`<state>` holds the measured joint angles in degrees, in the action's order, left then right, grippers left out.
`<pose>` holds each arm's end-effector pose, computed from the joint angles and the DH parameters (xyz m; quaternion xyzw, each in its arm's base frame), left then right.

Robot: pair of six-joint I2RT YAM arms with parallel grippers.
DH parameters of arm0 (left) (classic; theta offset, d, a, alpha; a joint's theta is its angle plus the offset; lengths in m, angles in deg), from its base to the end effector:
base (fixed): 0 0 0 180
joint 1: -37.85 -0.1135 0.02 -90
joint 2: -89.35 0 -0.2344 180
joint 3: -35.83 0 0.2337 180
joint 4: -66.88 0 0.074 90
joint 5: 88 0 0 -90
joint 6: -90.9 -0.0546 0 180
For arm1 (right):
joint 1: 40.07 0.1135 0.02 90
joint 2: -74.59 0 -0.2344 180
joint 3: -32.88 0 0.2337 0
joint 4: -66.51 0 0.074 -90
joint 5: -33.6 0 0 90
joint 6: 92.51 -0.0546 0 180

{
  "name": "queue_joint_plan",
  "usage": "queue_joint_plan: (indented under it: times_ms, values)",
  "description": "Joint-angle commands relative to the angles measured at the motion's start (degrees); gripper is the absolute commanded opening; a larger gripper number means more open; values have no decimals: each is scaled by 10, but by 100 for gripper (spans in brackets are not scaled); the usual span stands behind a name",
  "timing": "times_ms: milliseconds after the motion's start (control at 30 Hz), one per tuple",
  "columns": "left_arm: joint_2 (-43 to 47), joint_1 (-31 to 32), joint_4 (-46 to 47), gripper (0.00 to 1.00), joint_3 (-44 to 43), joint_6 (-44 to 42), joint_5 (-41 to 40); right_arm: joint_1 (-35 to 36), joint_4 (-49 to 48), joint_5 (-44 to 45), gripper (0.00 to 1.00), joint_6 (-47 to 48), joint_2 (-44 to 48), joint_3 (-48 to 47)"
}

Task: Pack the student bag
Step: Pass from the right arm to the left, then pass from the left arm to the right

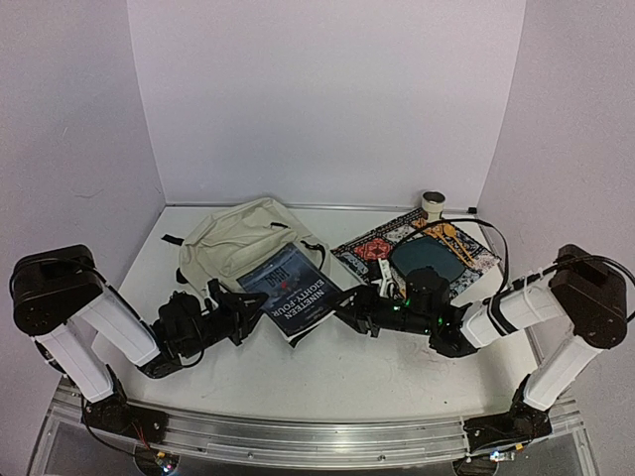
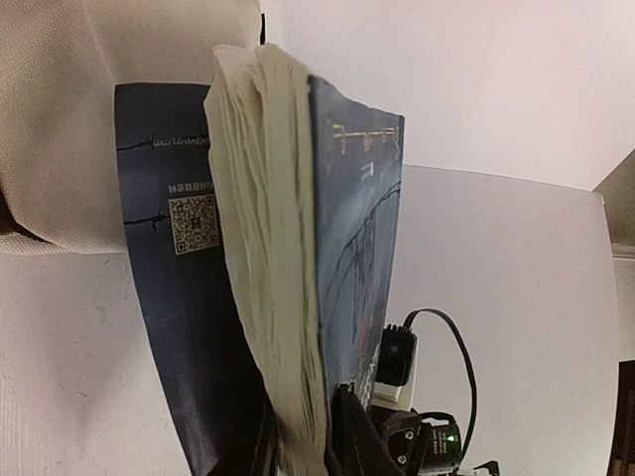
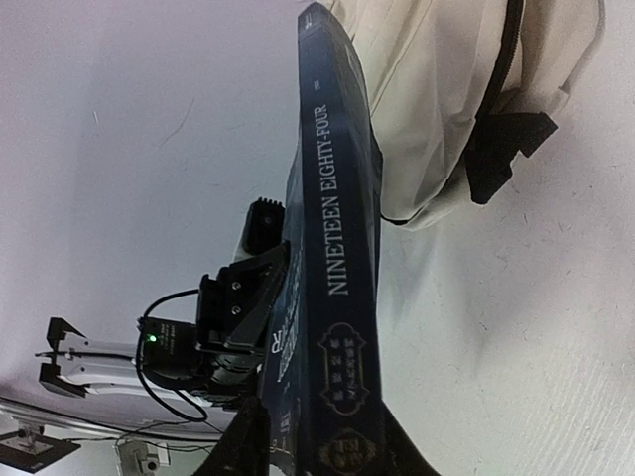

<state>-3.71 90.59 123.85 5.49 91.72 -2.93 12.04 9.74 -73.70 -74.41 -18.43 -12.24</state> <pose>0.1656 -0.2100 0.1270 -0.2690 0.6910 -0.6266 0.2398 0.1798 0.2575 0.1936 -0.0021 0.6530 0.7091 0.2662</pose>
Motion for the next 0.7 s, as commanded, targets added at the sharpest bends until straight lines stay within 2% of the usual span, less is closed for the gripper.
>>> queue_joint_plan:
  times_ms: [0, 200, 400, 467, 567, 667]
  values:
    - [42, 14, 267, 0, -10, -20, -6, 19, -441, -10, 41, 16, -11, -36]
    - [47, 28, 267, 0, -14, -30, -26, 36, -441, -2, 48, 23, -25, -56]
    - [24, 45, 268, 0, -20, -25, -42, 51, -441, 4, 46, 35, -32, -76]
    - [22, 47, 269, 0, -19, -26, -45, 53, -441, 6, 39, 39, -30, -77]
    - [27, 48, 267, 0, -12, -39, -52, 53, -441, 11, 19, 50, -19, -65]
    - [26, 48, 267, 7, 6, -45, -68, 52, -441, 13, 2, 58, -9, -56]
